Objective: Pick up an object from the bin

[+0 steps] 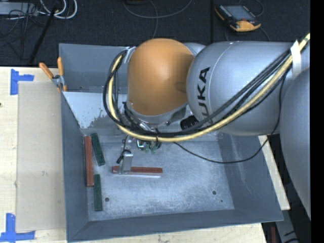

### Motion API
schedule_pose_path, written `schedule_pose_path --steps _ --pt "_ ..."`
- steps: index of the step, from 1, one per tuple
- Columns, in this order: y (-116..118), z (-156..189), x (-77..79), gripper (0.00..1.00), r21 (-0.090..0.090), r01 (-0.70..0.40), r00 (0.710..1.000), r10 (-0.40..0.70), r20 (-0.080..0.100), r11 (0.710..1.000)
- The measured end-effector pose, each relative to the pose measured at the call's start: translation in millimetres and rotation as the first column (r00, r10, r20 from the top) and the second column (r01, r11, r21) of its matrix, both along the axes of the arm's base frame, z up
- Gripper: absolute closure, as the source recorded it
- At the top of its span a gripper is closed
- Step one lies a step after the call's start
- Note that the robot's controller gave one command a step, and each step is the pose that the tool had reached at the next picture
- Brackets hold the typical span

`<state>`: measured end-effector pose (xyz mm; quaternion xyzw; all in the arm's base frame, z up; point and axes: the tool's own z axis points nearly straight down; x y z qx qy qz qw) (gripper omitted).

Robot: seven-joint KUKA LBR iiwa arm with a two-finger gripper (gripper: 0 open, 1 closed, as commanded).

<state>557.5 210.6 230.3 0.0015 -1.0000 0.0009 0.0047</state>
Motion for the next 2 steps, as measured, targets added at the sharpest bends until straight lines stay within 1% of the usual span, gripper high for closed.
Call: schedule_pose_path --steps 1,2 --pt "-55 -103 -4.7 0.0 0.0 -0.098 0.995 0.098 -0.001 0.995" --pt "-73 -165 26.0 0.0 0.001 -0.143 0.99 0.143 0.005 0.99"
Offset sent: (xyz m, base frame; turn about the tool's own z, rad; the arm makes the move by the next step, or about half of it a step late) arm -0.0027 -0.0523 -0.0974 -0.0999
